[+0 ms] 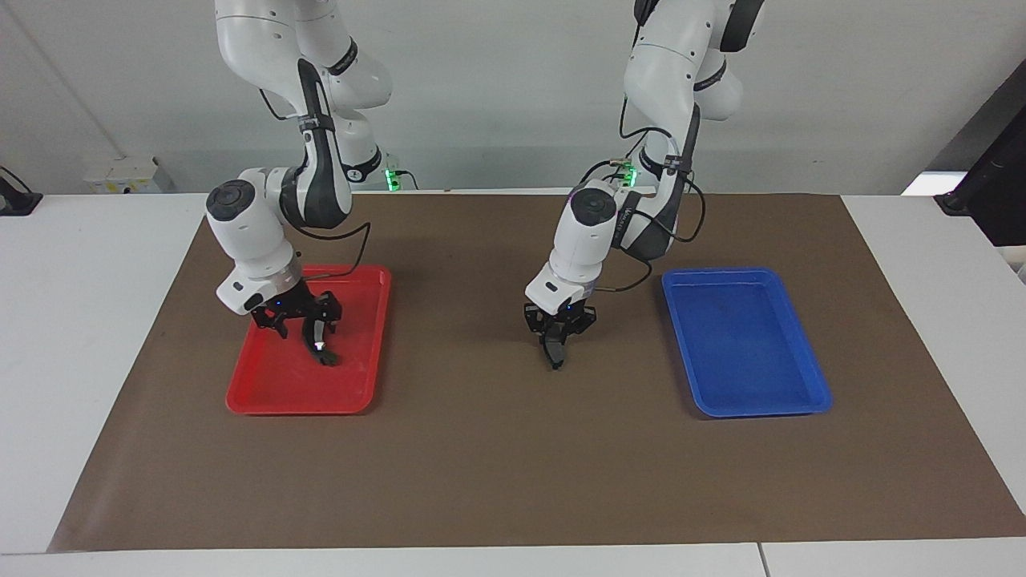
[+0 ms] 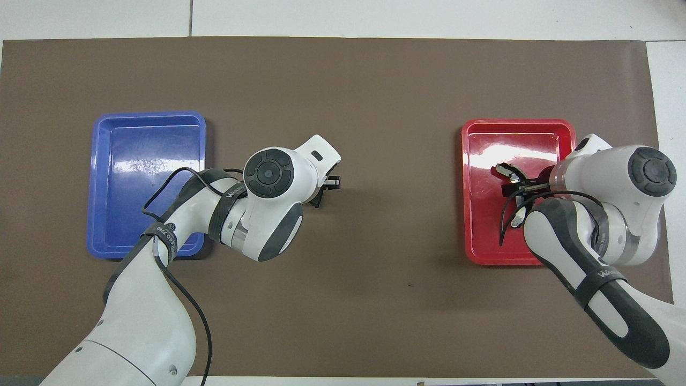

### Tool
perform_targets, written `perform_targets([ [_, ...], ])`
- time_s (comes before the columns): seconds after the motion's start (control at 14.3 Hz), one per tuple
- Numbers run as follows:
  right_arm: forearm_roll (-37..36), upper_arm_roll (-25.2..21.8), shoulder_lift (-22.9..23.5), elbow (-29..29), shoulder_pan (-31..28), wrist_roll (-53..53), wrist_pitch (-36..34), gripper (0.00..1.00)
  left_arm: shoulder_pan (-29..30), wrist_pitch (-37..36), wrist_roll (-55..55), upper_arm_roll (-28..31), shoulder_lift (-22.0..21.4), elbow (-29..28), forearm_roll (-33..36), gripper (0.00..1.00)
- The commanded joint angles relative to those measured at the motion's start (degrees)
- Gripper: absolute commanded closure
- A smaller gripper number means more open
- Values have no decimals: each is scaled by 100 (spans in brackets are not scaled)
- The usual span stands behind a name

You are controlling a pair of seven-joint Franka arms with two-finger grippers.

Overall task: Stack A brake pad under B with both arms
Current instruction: 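Set the dark pad mid-table with the left gripper while the right gripper reaches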

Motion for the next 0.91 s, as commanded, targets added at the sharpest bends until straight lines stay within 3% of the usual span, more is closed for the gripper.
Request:
perform_targets([
  [0.0,121,13,-61,-120,-38,-296,112,0,-98,-83,-71,101,-45,-5,-60,25],
  [0.28,121,13,-87,-217,-38,-498,85,3,261,-583,-1,110,-378,48,-60,16],
  [0.49,121,13,-105,-278,-56,-507,59,13,762,-1215,252,110,-861,83,-60,3],
  [0.63,121,13,-114,-305,-56,-515,68,31,1271,-1899,1093,110,-1099,266,-60,3],
  [0.84,113,13,-131,-340,-47,-454,24,88,1922,-2656,2053,119,-1267,556,-60,3],
])
